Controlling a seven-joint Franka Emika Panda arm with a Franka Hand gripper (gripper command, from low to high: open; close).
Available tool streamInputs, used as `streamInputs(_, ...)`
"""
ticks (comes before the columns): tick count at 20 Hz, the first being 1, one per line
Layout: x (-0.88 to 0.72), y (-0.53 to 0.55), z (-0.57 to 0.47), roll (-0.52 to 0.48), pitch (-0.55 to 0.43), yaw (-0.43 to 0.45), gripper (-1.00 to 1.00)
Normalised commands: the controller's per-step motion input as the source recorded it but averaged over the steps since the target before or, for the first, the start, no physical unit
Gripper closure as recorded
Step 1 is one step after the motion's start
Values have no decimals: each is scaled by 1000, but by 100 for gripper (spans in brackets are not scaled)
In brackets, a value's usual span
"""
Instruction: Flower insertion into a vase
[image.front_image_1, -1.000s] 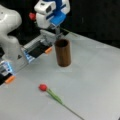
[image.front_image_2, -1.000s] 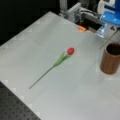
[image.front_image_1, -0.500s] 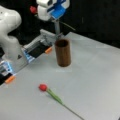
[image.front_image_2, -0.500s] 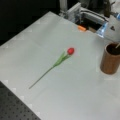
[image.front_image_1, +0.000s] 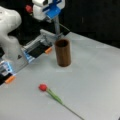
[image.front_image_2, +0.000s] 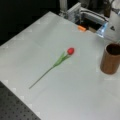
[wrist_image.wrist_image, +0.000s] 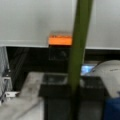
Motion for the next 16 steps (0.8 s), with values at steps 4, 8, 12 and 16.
streamInputs(4,-419,-237,-187,195,-136,65,100)
streamInputs(8,-357,-182,-184,198,-67,72,100)
streamInputs(12,-174,-23,30,193,386,37,100)
streamInputs(16,232,60,188,127,714,-3,100)
